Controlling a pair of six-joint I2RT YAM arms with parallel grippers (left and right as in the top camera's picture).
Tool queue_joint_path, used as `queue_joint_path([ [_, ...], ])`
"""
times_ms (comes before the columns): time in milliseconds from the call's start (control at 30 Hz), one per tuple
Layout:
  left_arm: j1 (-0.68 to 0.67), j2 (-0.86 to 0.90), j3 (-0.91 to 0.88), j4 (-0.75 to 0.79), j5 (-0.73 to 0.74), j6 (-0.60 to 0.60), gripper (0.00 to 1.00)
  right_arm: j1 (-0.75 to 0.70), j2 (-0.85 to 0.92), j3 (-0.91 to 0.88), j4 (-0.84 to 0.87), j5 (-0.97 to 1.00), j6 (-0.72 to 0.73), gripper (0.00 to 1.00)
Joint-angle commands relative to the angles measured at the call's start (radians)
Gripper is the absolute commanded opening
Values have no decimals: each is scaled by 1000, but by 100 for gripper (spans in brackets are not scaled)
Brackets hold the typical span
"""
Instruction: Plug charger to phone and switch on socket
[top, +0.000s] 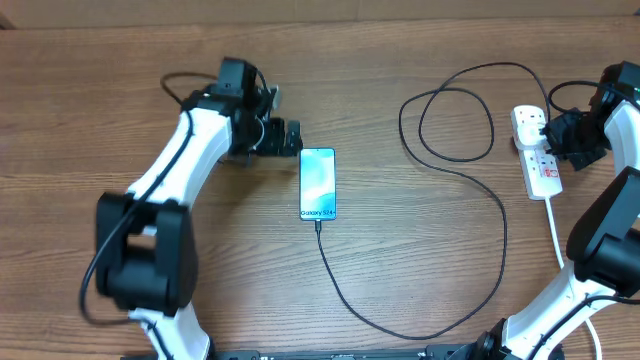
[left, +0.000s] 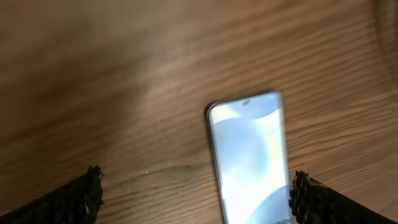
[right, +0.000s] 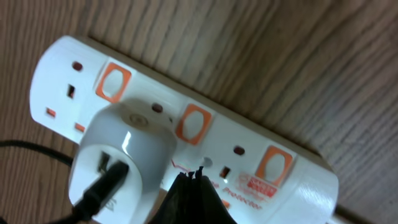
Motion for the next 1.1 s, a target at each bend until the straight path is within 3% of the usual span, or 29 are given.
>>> queue_joint_path([
  [0,3,-90,2,10,-55,9,100,-1,30,24,27,-6,-4,4],
  [833,3,-95,2,9,-68,8,100,4,91,24,105,-51,-3,4],
  [1067,4,-97,2,5,-71,-30,100,40,129,24,76,-80,-77,4],
])
